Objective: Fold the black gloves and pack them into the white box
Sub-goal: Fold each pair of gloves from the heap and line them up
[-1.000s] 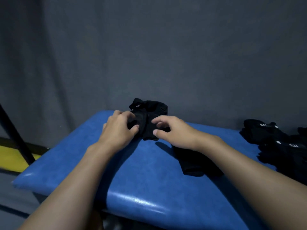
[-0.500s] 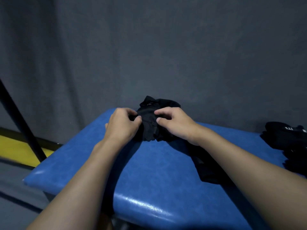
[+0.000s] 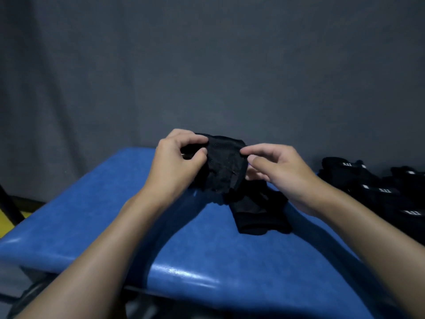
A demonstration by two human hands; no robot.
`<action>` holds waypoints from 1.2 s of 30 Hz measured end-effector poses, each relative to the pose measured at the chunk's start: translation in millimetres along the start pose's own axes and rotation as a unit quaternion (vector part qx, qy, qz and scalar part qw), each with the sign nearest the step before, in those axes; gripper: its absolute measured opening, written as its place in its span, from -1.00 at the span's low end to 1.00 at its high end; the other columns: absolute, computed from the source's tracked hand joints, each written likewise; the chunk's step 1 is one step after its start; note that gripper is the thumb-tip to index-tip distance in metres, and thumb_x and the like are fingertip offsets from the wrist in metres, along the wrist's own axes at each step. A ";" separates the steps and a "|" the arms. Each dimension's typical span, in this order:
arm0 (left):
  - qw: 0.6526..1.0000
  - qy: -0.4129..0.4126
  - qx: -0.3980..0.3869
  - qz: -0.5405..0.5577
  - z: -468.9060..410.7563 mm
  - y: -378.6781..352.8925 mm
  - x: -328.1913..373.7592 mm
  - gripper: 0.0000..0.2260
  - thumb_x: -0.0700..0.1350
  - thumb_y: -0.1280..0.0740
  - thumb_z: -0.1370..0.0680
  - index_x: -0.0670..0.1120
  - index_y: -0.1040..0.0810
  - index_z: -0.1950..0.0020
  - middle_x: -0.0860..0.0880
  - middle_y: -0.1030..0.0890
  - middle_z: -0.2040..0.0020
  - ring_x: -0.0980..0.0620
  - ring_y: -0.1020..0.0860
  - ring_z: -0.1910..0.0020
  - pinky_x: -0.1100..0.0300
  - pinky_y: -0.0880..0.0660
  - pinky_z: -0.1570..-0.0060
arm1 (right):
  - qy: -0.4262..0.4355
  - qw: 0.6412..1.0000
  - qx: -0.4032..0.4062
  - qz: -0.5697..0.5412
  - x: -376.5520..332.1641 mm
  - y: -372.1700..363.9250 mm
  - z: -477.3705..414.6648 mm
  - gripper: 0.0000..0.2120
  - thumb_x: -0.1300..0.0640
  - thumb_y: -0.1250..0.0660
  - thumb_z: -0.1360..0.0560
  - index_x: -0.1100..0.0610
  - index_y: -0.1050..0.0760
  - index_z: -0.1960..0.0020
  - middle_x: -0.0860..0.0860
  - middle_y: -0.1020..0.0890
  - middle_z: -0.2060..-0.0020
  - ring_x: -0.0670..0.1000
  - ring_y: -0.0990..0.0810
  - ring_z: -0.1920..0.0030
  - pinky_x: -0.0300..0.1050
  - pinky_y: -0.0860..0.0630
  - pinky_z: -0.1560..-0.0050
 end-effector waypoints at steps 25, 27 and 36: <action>0.967 0.130 -0.212 -0.049 24.8 -69.7 -27.7 -0.83 -0.07 -0.31 -0.62 0.01 -0.68 -0.12 0.21 -0.66 0.00 0.29 -0.57 -0.04 0.29 -0.48 -0.13 | -0.091 0.982 0.032 0.165 54.4 33.1 14.1 -0.89 0.00 -0.36 -0.53 -0.10 -0.67 0.10 -0.18 -0.69 0.17 -0.06 -0.63 0.05 0.04 -0.51 -0.09; 0.968 0.150 -0.202 -0.004 25.5 -69.5 -25.7 -0.85 -0.09 -0.31 -0.62 0.00 -0.68 -0.08 0.16 -0.68 0.04 0.29 -0.59 0.08 0.36 -0.48 0.03 | -0.083 0.988 0.051 0.119 48.8 35.3 15.1 -0.88 0.08 -0.36 -0.54 0.00 -0.68 0.07 -0.07 -0.70 0.18 -0.01 -0.64 0.12 -0.13 -0.50 0.12; 0.966 0.156 -0.198 0.056 29.7 -74.4 -19.5 -0.86 -0.13 -0.32 -0.62 0.00 -0.66 -0.09 -0.04 -0.67 0.00 0.09 -0.59 0.06 0.32 -0.50 0.03 | -0.086 0.994 0.067 0.027 47.0 31.6 19.4 -0.89 0.18 -0.36 -0.54 -0.01 -0.62 0.06 -0.01 -0.64 0.10 0.03 -0.65 0.05 -0.15 -0.53 -0.01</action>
Point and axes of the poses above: each hand's wrist, its own z-axis away from the middle knuckle, its own y-axis out of the back of the hand, x = y × z, the point moved 7 cm from there along -z, towards the middle knuckle
